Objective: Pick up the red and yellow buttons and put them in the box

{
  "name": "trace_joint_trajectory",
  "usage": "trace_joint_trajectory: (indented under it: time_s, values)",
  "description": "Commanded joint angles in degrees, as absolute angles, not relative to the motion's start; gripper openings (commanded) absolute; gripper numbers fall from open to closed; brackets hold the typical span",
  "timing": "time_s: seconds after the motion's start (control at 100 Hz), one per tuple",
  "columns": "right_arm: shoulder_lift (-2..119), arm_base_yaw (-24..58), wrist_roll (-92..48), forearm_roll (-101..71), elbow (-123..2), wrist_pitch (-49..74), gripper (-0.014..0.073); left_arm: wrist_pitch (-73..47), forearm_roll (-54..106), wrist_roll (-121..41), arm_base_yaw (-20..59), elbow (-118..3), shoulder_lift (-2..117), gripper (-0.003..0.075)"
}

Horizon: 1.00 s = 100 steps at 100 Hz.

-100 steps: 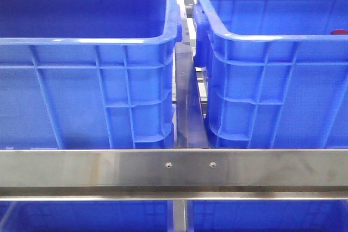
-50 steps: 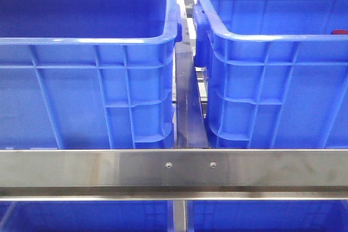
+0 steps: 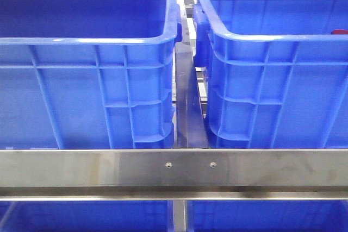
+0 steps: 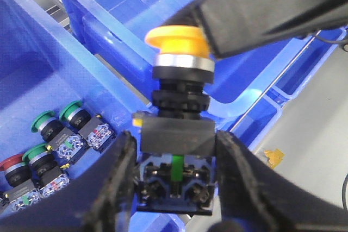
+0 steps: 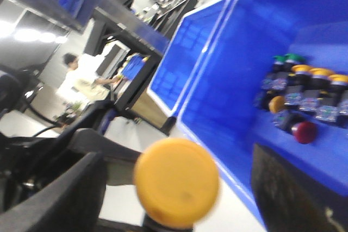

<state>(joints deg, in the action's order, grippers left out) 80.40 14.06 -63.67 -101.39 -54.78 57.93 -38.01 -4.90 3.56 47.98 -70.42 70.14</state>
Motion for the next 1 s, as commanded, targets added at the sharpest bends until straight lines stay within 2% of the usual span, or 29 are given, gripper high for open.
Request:
trace_joint_trajectory:
  time_s: [0.0, 0.11, 0.16, 0.37, 0.47, 0.54, 0.62, 0.74, 0.81, 0.88, 0.99]
  values:
    - [80.0, 14.91, -63.47, -109.57, -58.0, 61.78, 0.057, -34.24, -4.77, 3.72, 48.39, -72.09, 68.46, -0.0019]
    - [80.59, 15.69, -63.29, -109.48, -58.57, 61.66, 0.0566, -34.24, -4.77, 3.72, 48.39, -72.09, 68.46, -0.0019]
    - [80.59, 15.65, -63.29, -109.22, -58.57, 61.66, 0.0533, -34.24, -4.77, 3.72, 48.39, -72.09, 68.46, -0.0019]
    - [80.59, 15.65, -63.29, -107.89, -58.57, 62.14, 0.0245, -34.24, -4.77, 3.72, 48.39, -72.09, 68.46, -0.0018]
    - [80.59, 15.65, -63.29, -107.83, -58.57, 62.67, 0.0164, -34.24, -4.77, 3.72, 48.39, -72.09, 68.46, -0.0007]
    - [80.59, 15.65, -63.29, -107.83, -58.57, 62.81, 0.0161, -34.24, -4.77, 3.72, 48.39, -72.09, 68.46, 0.0045]
    - [80.59, 15.65, -63.29, -107.83, -58.57, 62.81, 0.0161, -34.24, -4.77, 3.72, 48.39, -72.09, 68.46, 0.0158]
    - [80.59, 15.65, -63.29, -107.83, -58.57, 62.7, 0.0161, -34.24, -4.77, 3.72, 48.39, -72.09, 68.46, 0.0394]
    - [80.59, 15.57, -63.29, -107.83, -58.57, 62.32, 0.0161, -34.24, -5.01, 3.72, 48.39, -72.09, 68.46, 0.0489]
    - [80.59, 15.36, -63.34, -107.83, -58.57, 61.6, 0.0161, -34.24, -5.02, 3.72, 48.39, -72.09, 68.46, 0.0524]
    - [80.59, 14.02, -64.01, -107.83, -58.57, 60.73, 0.0161, -34.28, -5.1, 3.72, 48.39, -72.09, 67.91, 0.0524]
